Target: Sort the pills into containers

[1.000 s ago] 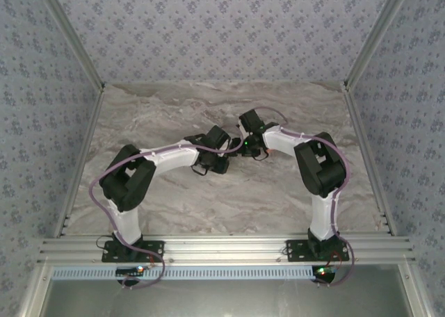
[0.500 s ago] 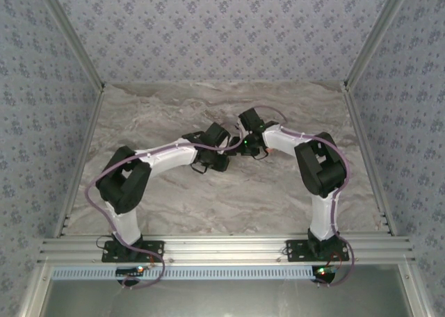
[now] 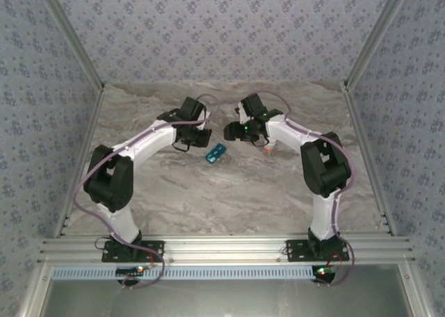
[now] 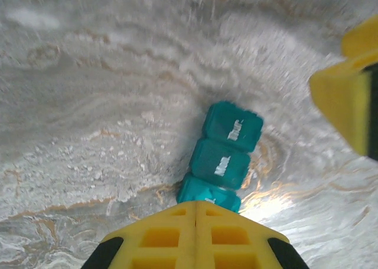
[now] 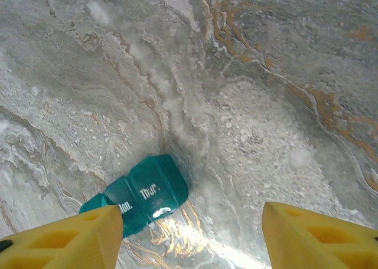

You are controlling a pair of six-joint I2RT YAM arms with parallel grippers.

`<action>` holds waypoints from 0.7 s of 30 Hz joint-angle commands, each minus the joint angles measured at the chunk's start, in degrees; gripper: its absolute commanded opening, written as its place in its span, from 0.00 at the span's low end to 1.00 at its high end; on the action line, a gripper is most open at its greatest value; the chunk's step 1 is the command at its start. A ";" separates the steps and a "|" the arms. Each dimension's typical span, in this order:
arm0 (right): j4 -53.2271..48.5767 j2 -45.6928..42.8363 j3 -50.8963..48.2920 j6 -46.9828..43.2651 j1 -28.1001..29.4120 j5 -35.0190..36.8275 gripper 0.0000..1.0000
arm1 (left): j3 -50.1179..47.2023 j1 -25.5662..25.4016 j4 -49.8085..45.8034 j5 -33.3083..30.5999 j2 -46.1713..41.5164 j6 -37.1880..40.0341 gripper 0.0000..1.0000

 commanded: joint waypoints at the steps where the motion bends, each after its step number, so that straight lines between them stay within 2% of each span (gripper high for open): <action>1: -2.66 3.13 2.20 -1.23 1.22 -0.94 0.66 | 2.26 -0.85 -5.19 1.68 2.88 2.49 0.00; 21: -3.94 8.36 2.96 -3.13 4.34 -0.41 0.66 | 3.06 -5.17 -5.47 -1.00 8.85 3.20 0.00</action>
